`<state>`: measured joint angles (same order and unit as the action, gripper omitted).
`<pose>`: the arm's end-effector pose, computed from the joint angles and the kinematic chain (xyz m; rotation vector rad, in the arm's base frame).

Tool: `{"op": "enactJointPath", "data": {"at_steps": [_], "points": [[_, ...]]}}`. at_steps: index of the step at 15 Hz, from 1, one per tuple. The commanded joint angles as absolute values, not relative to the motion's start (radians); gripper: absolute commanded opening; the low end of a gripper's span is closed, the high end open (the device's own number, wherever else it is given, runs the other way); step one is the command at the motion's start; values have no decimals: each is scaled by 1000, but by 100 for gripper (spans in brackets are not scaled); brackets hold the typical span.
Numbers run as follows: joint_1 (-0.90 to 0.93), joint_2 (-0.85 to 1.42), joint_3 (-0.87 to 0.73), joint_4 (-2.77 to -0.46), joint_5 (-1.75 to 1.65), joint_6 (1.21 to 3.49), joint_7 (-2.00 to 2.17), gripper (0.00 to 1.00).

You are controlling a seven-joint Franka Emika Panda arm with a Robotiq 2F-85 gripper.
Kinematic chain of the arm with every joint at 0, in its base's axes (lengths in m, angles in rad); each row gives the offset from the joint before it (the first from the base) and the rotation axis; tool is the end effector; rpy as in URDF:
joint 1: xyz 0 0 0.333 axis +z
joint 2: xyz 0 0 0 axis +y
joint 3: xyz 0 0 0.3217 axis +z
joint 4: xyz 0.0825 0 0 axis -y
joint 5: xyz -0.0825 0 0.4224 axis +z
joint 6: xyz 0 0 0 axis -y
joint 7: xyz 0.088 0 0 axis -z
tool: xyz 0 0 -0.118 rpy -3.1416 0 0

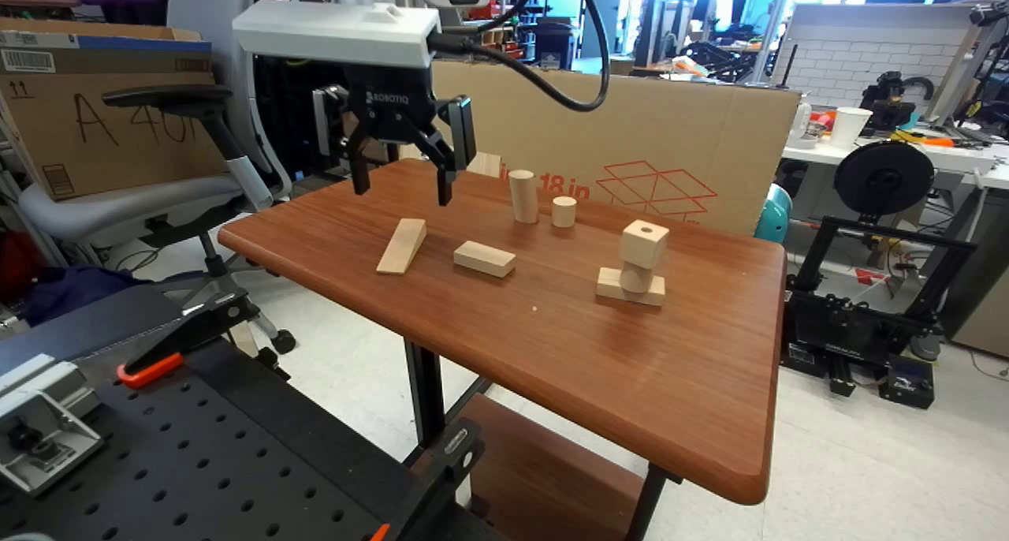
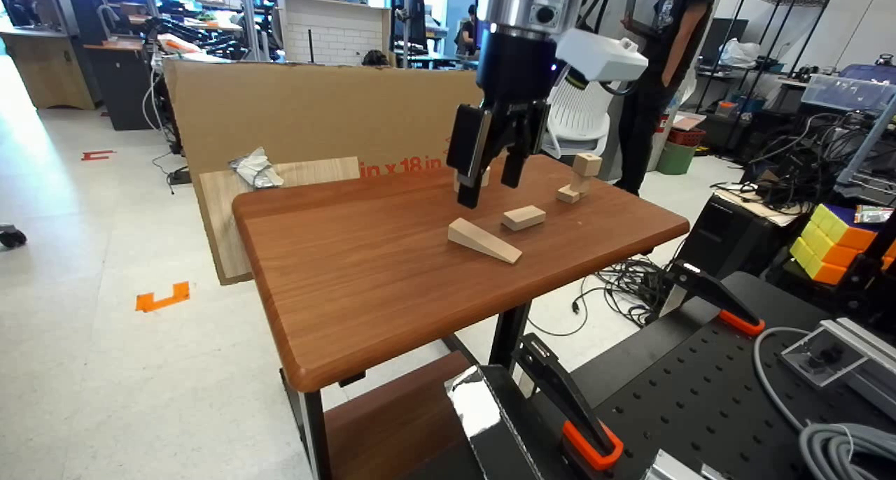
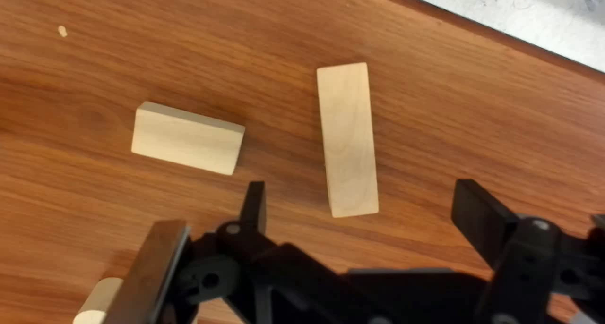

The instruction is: Pick up the block on the front left side of the table and place it on top of the rectangular block on the left

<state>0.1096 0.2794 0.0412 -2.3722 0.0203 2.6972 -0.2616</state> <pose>0.5268 0.0805 0.1719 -3.0629 -0.6088 -0.0731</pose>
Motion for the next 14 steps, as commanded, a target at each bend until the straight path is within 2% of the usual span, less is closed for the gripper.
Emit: {"op": "enactJointPath", "data": {"at_steps": [1,8,9,10,14], "points": [[99,356,56,-2322,-40,2718,-227,100],[99,439,75,-2276,-47,2715,-226,100],[97,444,81,-2272,-42,2713,-228,76],[99,447,81,-2269,-46,2712,-227,74],[94,440,87,-2270,-44,2711,-232,42]]}}
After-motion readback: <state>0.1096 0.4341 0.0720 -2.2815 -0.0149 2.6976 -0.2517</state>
